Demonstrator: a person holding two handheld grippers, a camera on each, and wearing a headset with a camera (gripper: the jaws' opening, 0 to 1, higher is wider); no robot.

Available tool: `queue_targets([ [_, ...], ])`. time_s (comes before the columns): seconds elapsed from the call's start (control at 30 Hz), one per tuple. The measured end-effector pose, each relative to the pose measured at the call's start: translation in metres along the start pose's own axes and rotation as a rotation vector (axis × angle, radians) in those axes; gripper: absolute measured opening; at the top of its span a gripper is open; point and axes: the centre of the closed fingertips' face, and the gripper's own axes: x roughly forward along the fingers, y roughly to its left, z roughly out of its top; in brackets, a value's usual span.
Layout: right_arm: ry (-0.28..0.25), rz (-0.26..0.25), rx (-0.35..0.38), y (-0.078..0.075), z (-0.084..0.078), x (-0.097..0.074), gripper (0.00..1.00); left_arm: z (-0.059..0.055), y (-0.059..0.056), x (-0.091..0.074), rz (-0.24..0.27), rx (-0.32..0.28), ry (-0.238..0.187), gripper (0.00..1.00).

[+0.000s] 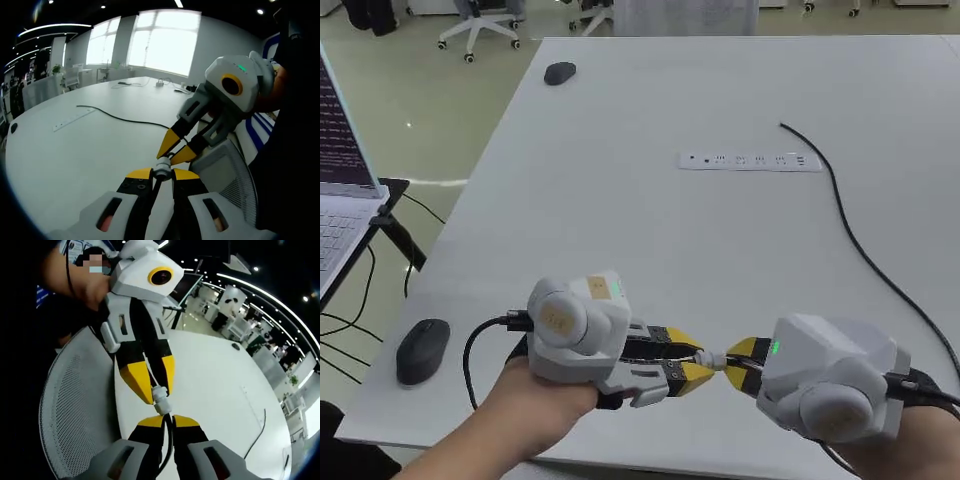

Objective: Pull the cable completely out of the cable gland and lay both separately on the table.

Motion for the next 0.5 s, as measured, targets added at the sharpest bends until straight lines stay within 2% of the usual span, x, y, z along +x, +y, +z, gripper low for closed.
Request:
queue_targets([
  [0.03,-0.003,-0.013,0.039,-0.002,0.000,-0.001,0.00,0.000,0.000,0.000,-0.001,0.001,-0.001,0.15],
  [0.1,-0.017,-0.016,0.059,-0.005,0.000,-0.002,0.00,0.002,0.001,0.000,0.000,0.002,-0.009,0.15],
  [0.27,-0.009,-0.032,0.123,-0.012,-0.010,-0.003,0.00,0.002,0.004,0.000,0.008,0.006,-0.012,0.15],
  [0.33,-0.016,-0.033,0.167,-0.014,-0.014,-0.004,0.00,0.002,0.004,-0.001,0.009,0.004,-0.013,0.15],
  [0.4,-0.027,-0.025,0.247,-0.015,-0.019,-0.003,0.00,0.001,0.005,-0.001,0.011,0.005,-0.010,0.15],
  [0.5,-0.028,-0.035,0.292,-0.019,-0.027,-0.003,0.00,0.001,0.006,-0.001,0.014,0.000,-0.010,0.15],
])
